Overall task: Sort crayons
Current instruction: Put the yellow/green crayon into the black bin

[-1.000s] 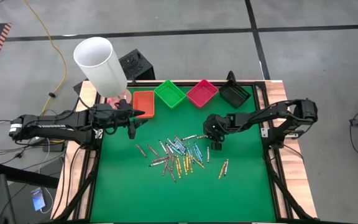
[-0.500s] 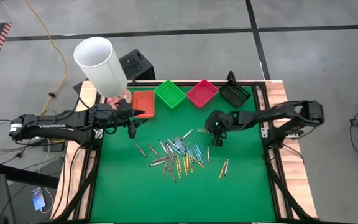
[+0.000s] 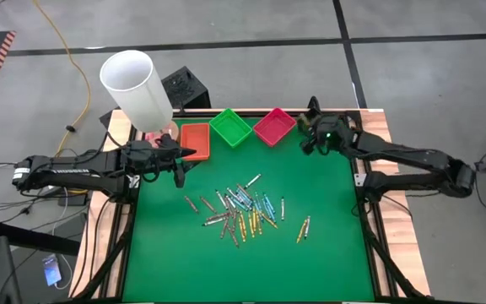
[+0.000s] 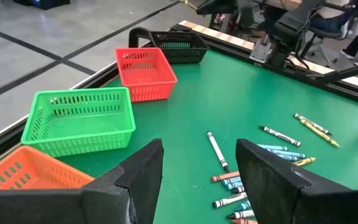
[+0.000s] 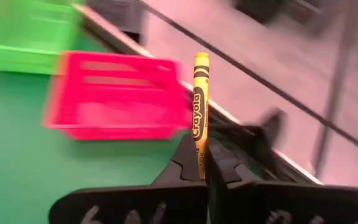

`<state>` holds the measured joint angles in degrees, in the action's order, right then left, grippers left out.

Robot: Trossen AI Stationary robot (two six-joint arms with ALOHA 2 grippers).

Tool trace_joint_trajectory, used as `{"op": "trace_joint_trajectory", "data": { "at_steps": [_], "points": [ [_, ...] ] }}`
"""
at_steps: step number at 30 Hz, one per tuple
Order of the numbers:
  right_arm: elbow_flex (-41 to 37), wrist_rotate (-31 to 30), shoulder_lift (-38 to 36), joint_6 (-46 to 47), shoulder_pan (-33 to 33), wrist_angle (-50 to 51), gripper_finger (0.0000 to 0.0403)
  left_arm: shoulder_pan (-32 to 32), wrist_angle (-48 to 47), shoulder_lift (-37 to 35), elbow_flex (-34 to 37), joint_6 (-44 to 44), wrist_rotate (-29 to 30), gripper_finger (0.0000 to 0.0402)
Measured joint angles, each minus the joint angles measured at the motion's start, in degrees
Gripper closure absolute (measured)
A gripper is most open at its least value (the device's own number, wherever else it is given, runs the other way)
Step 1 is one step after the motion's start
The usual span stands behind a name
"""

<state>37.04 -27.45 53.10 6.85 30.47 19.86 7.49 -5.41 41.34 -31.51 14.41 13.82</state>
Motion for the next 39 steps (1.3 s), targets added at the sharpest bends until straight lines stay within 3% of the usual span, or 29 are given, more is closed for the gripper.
{"op": "trace_joint_trajectory", "data": {
  "at_steps": [6,15,23,30,35,39],
  "points": [
    [0.1,0.1,1.3,3.8,7.4,5.7,0.0400,2.4,0.1,0.0,0.0,0.3,-2.5,0.0210],
    [0.1,0.7,11.3,3.2,12.6,6.2,0.0396,5.6,0.1,0.0,0.0,1.1,-7.7,0.0210],
    [0.1,2.8,18.3,1.6,14.3,3.5,0.0340,6.8,0.1,0.0,0.0,1.1,-10.0,0.0210],
    [0.1,7.3,18.4,-1.9,14.7,-0.1,0.0298,7.1,0.1,0.0,0.0,0.8,-10.2,0.0210],
    [0.1,14.7,12.8,-6.3,11.0,-3.0,0.0291,7.1,0.1,0.0,0.0,0.0,-10.4,0.0210],
    [0.2,27.5,7.5,-9.1,5.7,-4.1,0.0291,7.1,0.1,0.0,0.0,-0.3,-10.6,0.0210]
  ]
}}
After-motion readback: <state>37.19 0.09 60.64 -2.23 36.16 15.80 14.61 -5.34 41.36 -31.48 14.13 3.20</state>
